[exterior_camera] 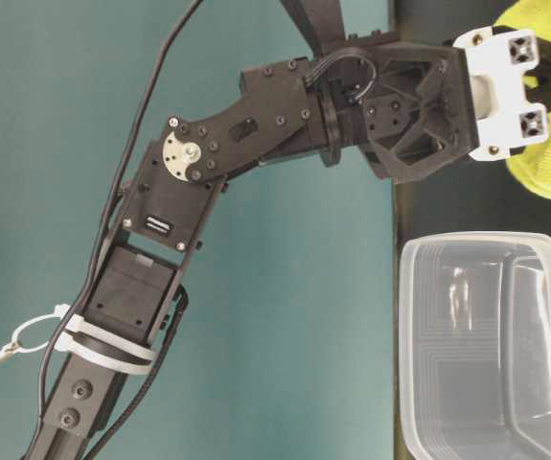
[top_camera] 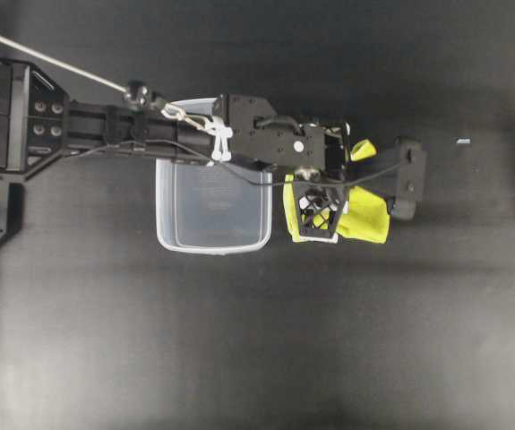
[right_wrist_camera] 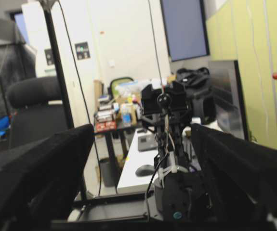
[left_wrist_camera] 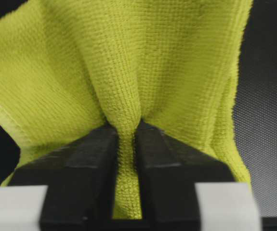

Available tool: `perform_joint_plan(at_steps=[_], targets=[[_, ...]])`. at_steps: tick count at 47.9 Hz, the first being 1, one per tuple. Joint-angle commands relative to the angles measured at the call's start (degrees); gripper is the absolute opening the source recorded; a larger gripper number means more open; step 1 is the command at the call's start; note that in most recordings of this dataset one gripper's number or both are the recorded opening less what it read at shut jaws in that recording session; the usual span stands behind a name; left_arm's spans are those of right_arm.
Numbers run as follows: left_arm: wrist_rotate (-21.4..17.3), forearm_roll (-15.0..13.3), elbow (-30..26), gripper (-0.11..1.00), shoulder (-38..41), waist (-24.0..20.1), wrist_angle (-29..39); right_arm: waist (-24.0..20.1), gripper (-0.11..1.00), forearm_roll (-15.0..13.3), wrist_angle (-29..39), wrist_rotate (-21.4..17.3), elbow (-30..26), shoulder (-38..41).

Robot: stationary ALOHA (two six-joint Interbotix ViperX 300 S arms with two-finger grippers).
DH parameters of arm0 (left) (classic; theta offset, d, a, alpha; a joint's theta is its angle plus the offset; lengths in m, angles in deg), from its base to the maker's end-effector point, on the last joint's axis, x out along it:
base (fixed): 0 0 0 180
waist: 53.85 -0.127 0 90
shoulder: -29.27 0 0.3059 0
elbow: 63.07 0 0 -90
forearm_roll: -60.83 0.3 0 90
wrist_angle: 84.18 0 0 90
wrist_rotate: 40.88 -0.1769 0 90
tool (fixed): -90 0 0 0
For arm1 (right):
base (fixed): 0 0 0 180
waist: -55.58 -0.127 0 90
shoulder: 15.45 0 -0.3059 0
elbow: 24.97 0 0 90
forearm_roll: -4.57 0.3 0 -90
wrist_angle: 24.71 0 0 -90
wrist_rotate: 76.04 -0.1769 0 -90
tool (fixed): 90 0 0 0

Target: Place the yellow towel into the container with the left arm.

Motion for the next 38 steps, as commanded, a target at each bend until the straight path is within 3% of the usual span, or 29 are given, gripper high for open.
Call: perform_joint_plan(at_steps=[1, 12, 20, 29, 38], targets=[[-0.09, 0.18, -1.93, 0.07, -1.32, -0.44, 0.53, 0.09, 0.79, -0.18, -1.05, 0.18, -1.05, 0.18], [-0.88, 0.18, -9.76, 0.07, -9.05, 0.35, 9.05, 0.09, 0.79, -0.18, -1.23, 0.18, -1.14, 0.18], [0.00, 0.18, -10.37, 0.07, -18.28, 0.35, 16.52, 0.18, 0.79, -0.18, -1.85, 0.18, -1.14, 0.09], [0.18, 0.18, -0.70, 0.07, -28.39, -0.53, 19.95, 0.09, 0.79, -0.18, -2.46, 0.26, -1.14, 0.09], [0.44, 0.18, 16.17, 0.07, -36.83, -1.05, 14.41, 0.18, 0.79, -0.18, -2.64, 0.18, -1.14, 0.18]])
